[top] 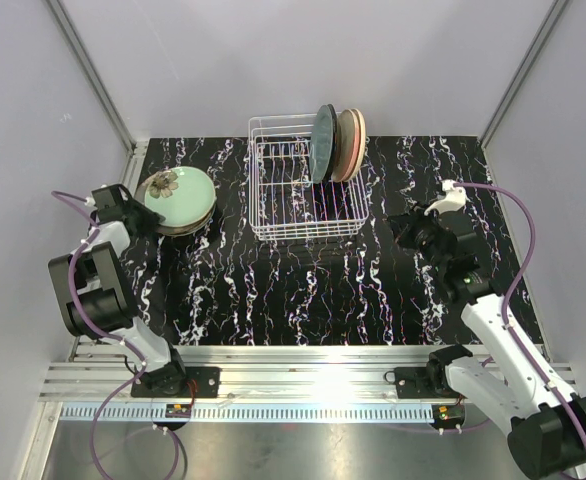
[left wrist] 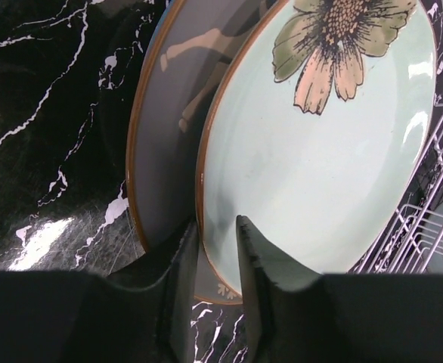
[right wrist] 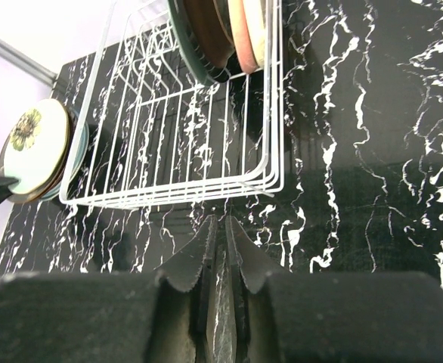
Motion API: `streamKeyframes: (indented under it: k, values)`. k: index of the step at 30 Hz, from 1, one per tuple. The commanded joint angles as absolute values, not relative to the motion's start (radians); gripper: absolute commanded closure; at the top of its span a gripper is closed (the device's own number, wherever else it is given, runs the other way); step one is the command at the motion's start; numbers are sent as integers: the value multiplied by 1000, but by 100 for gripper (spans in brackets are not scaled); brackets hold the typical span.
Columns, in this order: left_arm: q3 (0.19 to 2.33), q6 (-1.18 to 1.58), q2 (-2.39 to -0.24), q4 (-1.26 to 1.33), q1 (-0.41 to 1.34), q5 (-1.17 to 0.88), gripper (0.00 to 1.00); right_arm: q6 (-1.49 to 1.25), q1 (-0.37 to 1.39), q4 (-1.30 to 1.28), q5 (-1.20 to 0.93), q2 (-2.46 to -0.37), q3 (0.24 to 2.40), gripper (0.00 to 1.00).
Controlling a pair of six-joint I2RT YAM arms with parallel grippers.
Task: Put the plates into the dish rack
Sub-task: Grab a plate with the left arm
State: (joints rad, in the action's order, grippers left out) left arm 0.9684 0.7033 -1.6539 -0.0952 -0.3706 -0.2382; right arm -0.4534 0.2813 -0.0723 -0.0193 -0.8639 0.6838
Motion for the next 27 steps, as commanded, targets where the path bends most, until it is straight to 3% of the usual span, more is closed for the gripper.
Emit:
streamKeyframes:
  k: [1,8,21,27]
  values:
    - [945,701,-1645,-172,-374,-178,73,-446,279,-43,20,-838,687,86]
    - [951,701,-1582,-196,-376,-129,100,-448,279,-55,14,-830,692,86]
    - [937,718,-1388,-163,-383,-114,100,-446,278,-78,-47,-836,712,86]
    - [940,733,-1350,-163,-383,-126,100,-442,279,-57,-291,-864,762,71]
